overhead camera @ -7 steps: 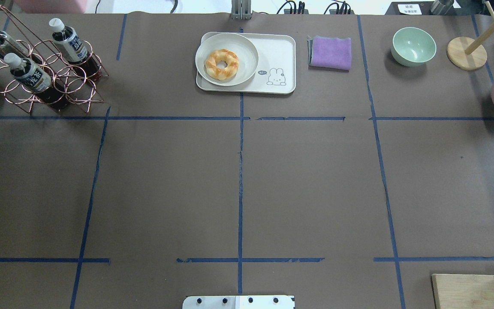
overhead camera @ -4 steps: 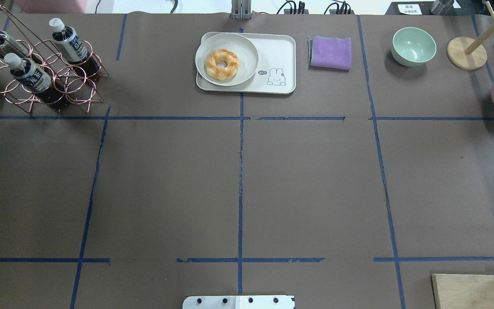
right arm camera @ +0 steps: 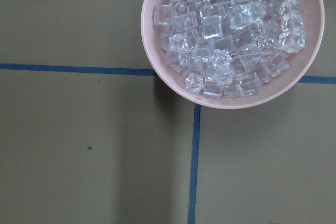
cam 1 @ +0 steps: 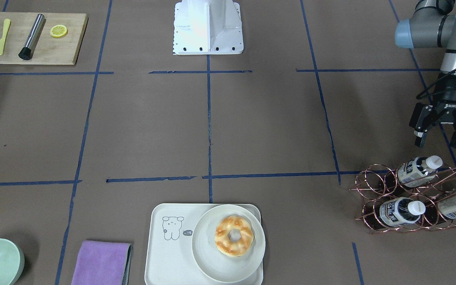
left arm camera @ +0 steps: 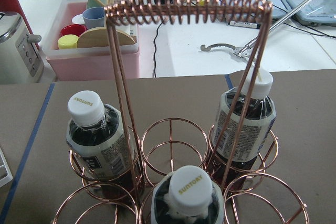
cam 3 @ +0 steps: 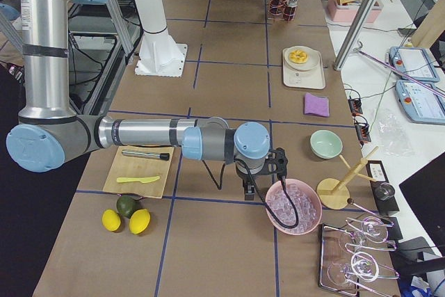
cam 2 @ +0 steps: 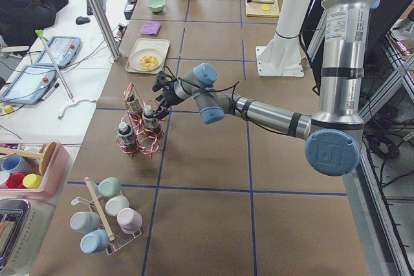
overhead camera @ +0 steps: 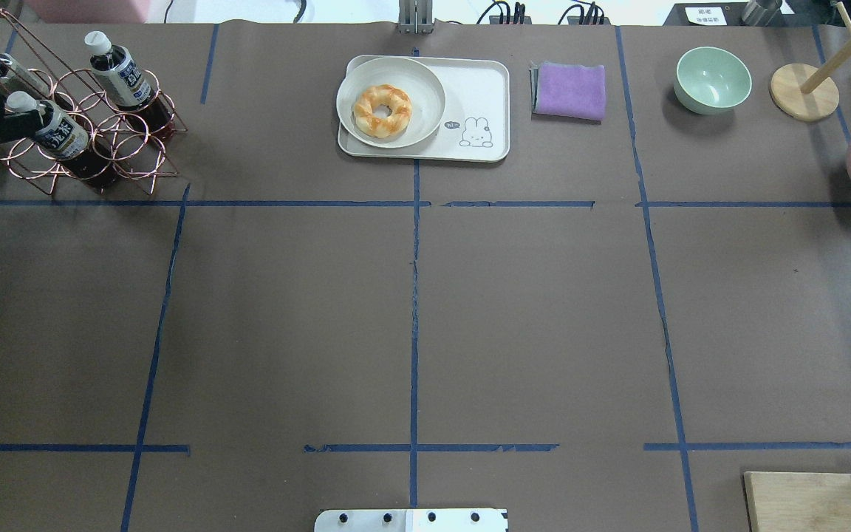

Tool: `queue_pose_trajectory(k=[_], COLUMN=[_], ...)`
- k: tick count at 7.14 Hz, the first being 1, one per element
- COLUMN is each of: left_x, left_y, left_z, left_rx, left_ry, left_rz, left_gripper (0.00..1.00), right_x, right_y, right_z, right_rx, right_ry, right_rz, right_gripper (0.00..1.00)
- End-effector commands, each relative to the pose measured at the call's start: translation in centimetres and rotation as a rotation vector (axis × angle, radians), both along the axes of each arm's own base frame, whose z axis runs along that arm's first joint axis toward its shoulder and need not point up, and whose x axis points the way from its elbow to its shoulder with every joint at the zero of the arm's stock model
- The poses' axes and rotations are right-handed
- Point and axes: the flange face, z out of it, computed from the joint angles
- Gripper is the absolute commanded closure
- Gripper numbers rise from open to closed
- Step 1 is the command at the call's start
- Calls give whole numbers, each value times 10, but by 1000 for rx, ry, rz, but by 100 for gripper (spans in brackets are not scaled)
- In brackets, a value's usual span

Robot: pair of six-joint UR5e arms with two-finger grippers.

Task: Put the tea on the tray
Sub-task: 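Reach the left gripper into the copper rack and grasp a dark tea bottle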

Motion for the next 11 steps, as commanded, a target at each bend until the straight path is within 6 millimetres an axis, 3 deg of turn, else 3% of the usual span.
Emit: queue_pose_trajectory(k=[1, 4, 7, 8, 11], left_x=[10, 13, 13, 13, 11], left_y=[-13, -17, -17, -17, -16], left_z=[1, 13, 12, 12, 5], left_rx=[7, 27, 30, 30, 45], left_ry=[-13, -1, -2, -4, 0], left_rz=[-20, -20, -18, -18, -19], left_gripper=[8, 12, 53, 60, 68], right_x=[0, 0, 0, 0, 0], right_y=[1, 1, 1, 1, 1], right_z=[2, 2, 1, 1, 0], right_rx=[-4, -4, -2, -3, -2], right_ry=[0, 0, 0, 0, 0], right_rz=[-1, 0, 0, 1, 1], right_gripper=[0, 0, 0, 0, 0])
